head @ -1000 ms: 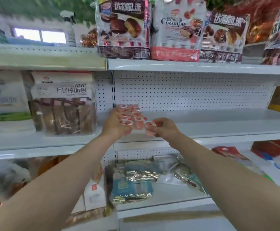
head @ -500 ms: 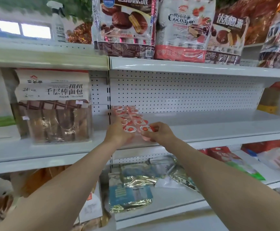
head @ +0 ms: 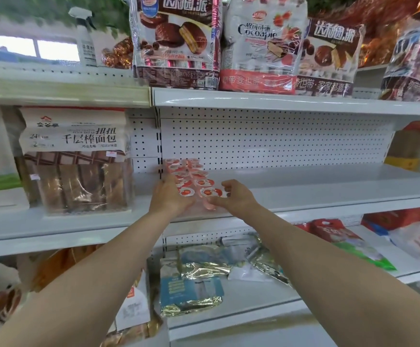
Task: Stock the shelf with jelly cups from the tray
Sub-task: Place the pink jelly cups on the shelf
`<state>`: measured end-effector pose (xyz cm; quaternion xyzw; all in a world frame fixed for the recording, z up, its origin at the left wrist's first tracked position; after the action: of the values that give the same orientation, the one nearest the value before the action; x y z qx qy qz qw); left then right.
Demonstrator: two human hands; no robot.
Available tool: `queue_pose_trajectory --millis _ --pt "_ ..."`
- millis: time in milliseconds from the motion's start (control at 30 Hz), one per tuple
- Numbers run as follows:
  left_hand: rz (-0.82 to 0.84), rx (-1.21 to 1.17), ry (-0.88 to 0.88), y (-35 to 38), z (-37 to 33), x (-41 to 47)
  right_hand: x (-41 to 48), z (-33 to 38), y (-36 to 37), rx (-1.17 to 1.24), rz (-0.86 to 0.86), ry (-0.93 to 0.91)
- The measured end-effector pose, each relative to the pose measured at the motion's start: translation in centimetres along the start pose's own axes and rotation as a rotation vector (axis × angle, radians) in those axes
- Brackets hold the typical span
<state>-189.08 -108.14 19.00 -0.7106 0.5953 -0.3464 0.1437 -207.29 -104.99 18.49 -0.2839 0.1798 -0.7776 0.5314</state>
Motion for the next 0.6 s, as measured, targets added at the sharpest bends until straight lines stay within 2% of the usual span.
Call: queue_pose_trajectory --millis 233,367,600 --pt "-0.111 0.080 0.125 0.8 -6.5 -3.2 -1.9 -2.1 -8.7 -0.367 -0.132 -0.142" --pt "-0.087 0.047 0.198 4.4 -12.7 -6.1 -3.9 -4.7 -16.1 -0.507 -0.218 -0.144" --pt "0.035 -0.041 0.284 14.7 -24.1 -14.0 -9.5 -13.1 -30.9 -0.578 -0.376 -0.048"
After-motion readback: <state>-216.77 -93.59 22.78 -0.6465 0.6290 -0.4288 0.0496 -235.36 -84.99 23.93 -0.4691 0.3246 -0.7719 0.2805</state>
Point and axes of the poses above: each hand's wrist, its own x-axis towards the middle knuckle, its own y-axis out of the palm, z = x × y, the point moved 1 cm from there along x, towards the middle knuckle, and after that the axes turned 5 degrees about -z, right-handed, at the moved point
